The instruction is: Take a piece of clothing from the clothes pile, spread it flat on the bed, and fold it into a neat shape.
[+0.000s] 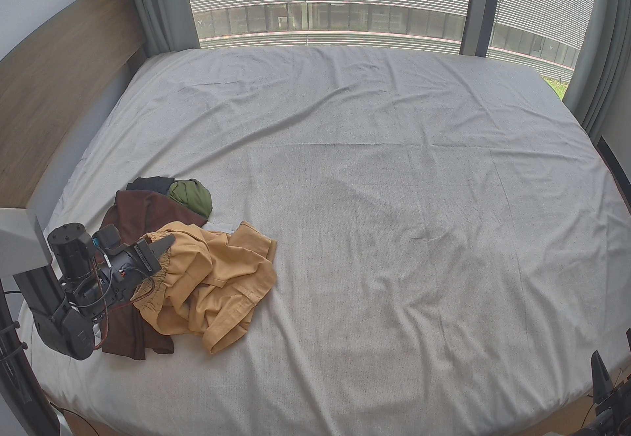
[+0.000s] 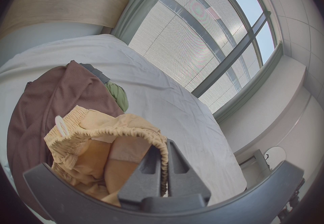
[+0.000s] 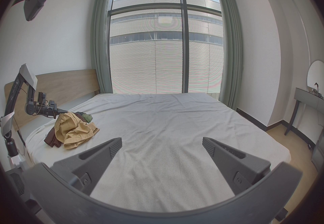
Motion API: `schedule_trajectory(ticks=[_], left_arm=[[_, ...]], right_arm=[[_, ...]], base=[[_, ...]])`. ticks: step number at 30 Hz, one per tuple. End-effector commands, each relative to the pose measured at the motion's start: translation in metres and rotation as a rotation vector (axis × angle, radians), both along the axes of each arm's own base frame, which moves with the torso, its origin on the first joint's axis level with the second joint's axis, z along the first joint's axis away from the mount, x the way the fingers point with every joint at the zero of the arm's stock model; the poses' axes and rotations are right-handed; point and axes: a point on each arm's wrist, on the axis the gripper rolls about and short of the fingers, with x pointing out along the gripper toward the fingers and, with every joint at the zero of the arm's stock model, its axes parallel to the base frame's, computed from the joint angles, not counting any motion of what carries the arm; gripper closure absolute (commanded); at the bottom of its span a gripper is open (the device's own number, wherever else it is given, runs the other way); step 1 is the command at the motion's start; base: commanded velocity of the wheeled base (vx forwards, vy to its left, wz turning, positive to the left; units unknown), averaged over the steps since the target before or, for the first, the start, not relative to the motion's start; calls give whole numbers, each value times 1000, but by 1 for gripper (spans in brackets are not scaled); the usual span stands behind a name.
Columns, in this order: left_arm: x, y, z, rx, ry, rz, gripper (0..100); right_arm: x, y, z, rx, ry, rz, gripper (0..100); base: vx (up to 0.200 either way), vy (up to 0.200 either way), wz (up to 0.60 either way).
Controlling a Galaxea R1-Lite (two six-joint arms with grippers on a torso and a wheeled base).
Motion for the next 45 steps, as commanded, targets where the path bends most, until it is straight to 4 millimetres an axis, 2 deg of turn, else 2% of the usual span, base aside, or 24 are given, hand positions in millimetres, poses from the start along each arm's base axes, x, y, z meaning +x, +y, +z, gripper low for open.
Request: schedule_trajectory(ticks=[1,6,16,27,38,41,45], left_arm=[[-16,-19,32,-50,-82,-65,100],[-29,-35,62,-108,-166,-147,100],[-47,-37,85,-112,-241,-406,100],[-47,-40,81,-111,-220,-476,100],[-34,-65,72,-119,-198,-588,100],[-32,-75,78,-121,-226,-619,100],[-24,-88,95,-129,-303,-660,100]], right_arm=[[0,0,-5,0,3,0,0],[0,0,-5,0,3,0,0],[0,0,-5,0,3,0,0],[0,0,-5,3,3,0,0],[0,0,-5,5,3,-1,0],[0,0,-5,3,4,-1,0],[0,0,-5,5,3,-1,0]], base=[[0,0,0],[0,0,0],[0,0,0],[0,0,0],[0,0,0],[0,0,0],[0,0,0]])
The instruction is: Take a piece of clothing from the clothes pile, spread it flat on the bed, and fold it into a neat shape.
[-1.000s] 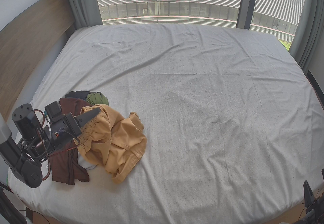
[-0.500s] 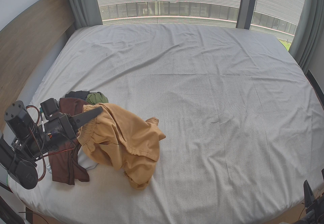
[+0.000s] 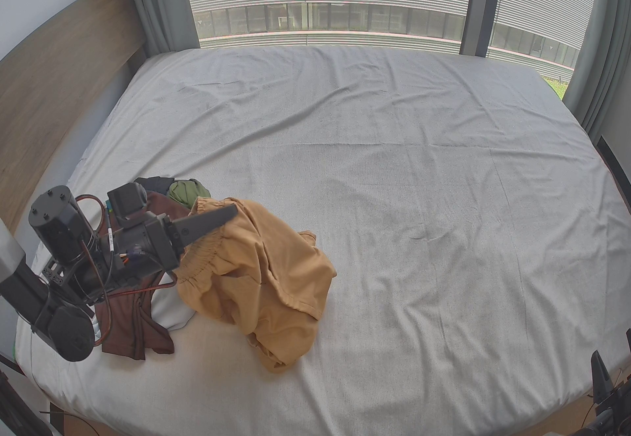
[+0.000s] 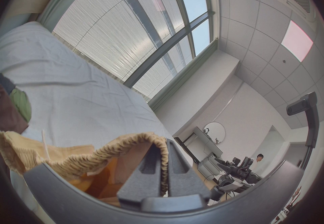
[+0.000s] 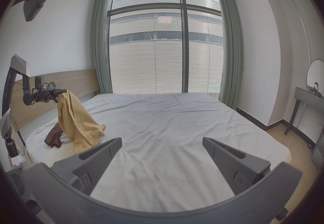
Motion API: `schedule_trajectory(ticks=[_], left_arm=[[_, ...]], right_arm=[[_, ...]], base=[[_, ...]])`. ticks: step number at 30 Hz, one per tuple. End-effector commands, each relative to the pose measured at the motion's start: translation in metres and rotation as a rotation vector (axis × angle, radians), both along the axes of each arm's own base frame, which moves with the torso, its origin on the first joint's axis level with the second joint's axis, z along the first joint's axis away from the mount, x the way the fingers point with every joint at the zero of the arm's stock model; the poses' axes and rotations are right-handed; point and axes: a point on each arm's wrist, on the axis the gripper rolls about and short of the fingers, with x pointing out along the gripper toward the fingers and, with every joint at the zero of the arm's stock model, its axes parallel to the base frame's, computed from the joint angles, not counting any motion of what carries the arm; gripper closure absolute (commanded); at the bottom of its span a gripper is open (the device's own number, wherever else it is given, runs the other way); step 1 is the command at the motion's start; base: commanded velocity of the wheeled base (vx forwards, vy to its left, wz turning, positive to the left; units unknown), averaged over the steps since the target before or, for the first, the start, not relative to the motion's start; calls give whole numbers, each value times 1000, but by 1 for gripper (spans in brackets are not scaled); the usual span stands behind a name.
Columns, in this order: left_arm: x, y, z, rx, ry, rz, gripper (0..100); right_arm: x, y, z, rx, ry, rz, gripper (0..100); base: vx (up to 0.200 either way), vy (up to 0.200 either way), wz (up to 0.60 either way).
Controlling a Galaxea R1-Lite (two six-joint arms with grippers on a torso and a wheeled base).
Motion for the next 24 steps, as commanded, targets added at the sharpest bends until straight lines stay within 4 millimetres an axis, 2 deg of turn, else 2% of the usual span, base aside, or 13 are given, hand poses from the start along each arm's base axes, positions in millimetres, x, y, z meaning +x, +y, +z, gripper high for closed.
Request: schedule_trajectory(ticks=[1,4,11,20,24], left_arm=[[6,-17,13,-21,-57,-48,100],[2,-21,11,-19,-51,-68,100],[12,-32,18,-41,-79,-89,100],[14,-49,59,-234,-72,-14,100],[12,-54,66,-270,-63,-25,100]], right_arm=[[0,0,-5,1,2,0,0],[0,0,-5,1,3,0,0],[0,0,-5,1,2,0,0],[0,0,-5,0,2,2,0],[0,0,-5,0,2,2,0]], base=[[0,0,0],[0,0,0],[0,0,0],[0,0,0],[0,0,0]])
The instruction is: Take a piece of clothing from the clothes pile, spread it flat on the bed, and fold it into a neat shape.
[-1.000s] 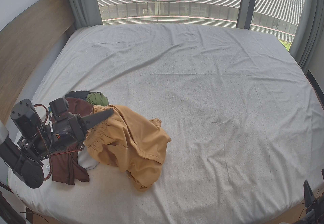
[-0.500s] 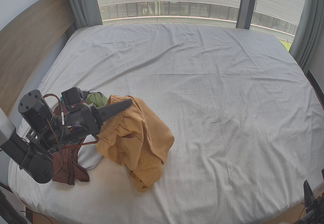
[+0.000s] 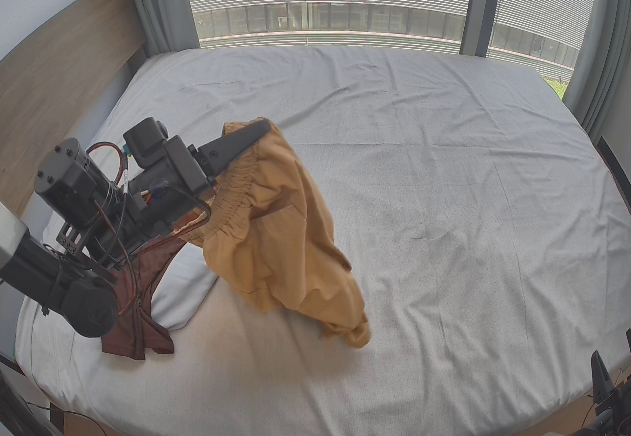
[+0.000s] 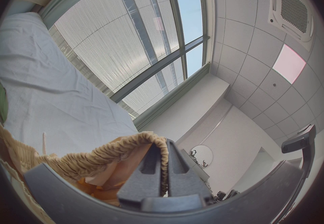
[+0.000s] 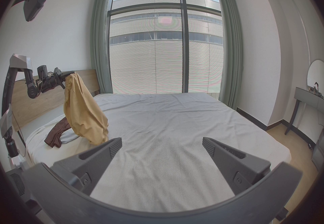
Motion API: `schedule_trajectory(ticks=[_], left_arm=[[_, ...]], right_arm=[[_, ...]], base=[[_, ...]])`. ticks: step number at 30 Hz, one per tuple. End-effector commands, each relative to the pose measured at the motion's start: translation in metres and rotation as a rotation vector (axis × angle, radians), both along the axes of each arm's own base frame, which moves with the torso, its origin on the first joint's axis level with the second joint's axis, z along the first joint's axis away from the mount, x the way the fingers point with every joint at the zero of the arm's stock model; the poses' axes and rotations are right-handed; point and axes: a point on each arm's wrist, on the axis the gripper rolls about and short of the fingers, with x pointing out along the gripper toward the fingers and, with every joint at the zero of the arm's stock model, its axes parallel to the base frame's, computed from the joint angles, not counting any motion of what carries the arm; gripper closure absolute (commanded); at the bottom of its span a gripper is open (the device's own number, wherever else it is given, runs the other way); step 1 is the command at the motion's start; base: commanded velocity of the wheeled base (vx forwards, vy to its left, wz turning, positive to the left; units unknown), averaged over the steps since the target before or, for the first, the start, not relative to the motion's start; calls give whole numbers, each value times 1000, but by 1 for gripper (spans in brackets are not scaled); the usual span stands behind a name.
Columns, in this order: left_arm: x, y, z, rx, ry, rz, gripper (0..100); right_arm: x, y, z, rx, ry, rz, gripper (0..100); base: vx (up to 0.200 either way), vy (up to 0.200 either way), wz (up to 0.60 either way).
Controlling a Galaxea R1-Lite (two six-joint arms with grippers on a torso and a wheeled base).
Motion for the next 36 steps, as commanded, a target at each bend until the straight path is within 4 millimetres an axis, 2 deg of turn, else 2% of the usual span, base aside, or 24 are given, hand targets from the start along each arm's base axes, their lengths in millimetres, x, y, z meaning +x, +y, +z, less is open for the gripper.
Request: schedule_trajectory(ticks=[1,7,12,21,28,32,36], left_arm=[[-6,-10,16,-39,-39,-26,100],[-22,-25,36,-99,-81,-62,100],[-25,-28,44,-126,-96,-69,100],[-18,-31,30,-103,-53,-63,100],[-18,-29,31,-104,-56,-60,100],[-18,-29,41,-127,-88,-61,100],[-22,-29,41,-135,-68,-77,100]], right_arm=[[0,0,-5,0,2,0,0],[0,0,-5,0,3,0,0],[0,0,-5,0,3,0,0],[0,0,-5,0,2,2,0],[0,0,-5,-3,2,6,0],[0,0,-5,-3,2,5,0],[0,0,-5,-3,2,6,0]], base=[[0,0,0],[0,0,0],[0,0,0],[0,0,0],[0,0,0],[0,0,0],[0,0,0]])
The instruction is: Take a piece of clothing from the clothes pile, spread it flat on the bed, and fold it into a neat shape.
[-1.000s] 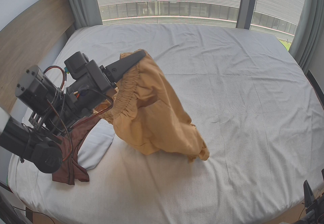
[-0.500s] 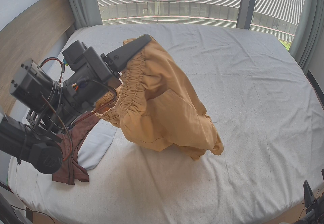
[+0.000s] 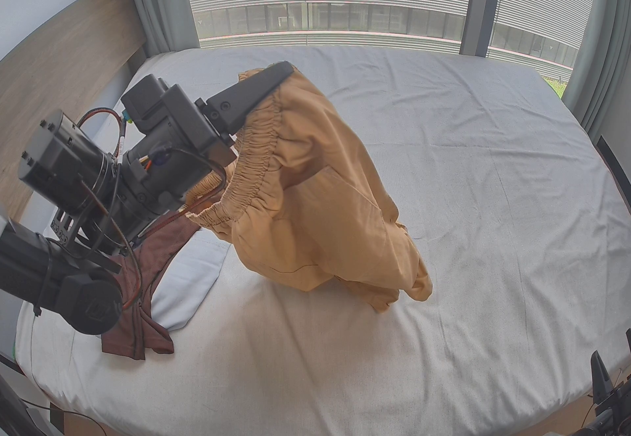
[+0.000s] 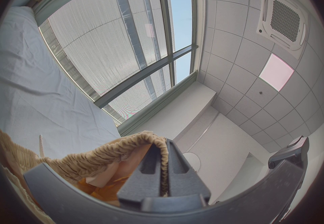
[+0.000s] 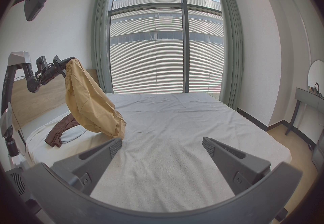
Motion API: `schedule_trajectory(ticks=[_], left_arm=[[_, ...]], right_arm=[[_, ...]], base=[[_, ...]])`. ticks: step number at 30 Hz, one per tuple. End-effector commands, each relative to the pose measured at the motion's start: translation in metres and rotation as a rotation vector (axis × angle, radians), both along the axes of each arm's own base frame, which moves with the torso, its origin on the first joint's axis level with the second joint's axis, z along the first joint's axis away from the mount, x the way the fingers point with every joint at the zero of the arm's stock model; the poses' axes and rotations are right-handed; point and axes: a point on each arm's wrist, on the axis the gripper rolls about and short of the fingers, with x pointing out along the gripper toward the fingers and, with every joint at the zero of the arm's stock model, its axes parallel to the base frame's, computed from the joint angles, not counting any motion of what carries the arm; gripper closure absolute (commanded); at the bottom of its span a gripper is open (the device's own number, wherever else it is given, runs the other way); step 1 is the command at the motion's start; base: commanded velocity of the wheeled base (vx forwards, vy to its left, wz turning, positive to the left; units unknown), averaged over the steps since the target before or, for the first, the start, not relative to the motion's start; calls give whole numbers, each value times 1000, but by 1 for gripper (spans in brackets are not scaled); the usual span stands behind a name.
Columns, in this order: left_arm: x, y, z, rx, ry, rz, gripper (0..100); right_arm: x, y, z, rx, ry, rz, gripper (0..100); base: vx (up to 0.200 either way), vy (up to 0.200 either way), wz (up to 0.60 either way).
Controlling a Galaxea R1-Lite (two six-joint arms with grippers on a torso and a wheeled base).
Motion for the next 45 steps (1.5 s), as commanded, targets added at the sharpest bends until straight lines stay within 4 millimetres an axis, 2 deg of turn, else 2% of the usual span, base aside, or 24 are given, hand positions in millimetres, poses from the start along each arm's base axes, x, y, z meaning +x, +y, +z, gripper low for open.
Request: schedule_trajectory(ticks=[1,5,22,30,32,33,34,36,39,41,45], left_arm=[[-2,0,0,-3,8,-8,100],[3,-2,-7,10,21,-3,100],[6,3,-6,9,20,18,100],[16,6,-10,16,22,46,100],[23,8,-11,14,22,62,100],[23,8,-11,14,22,62,100],[25,9,-12,14,24,66,100],[25,10,-12,13,26,70,100],[24,11,-11,13,21,71,100],[23,12,-9,10,18,72,100],[23,12,-8,8,14,73,100]], right_arm=[[0,0,-5,0,3,-1,0],[0,0,-5,-2,3,-1,0],[0,0,-5,25,-2,-10,0],[0,0,-5,21,-5,-8,0],[-4,0,16,35,-133,-1,0],[-4,0,16,35,-133,-1,0],[-14,1,60,37,-288,-13,0],[-6,1,84,35,-252,1,0],[19,1,93,75,-114,152,0],[37,4,98,190,-11,254,0],[59,13,116,378,107,380,0]], base=[[0,0,0],[0,0,0],[0,0,0],[0,0,0],[0,0,0],[0,0,0],[0,0,0],[0,0,0],[0,0,0],[0,0,0],[0,0,0]])
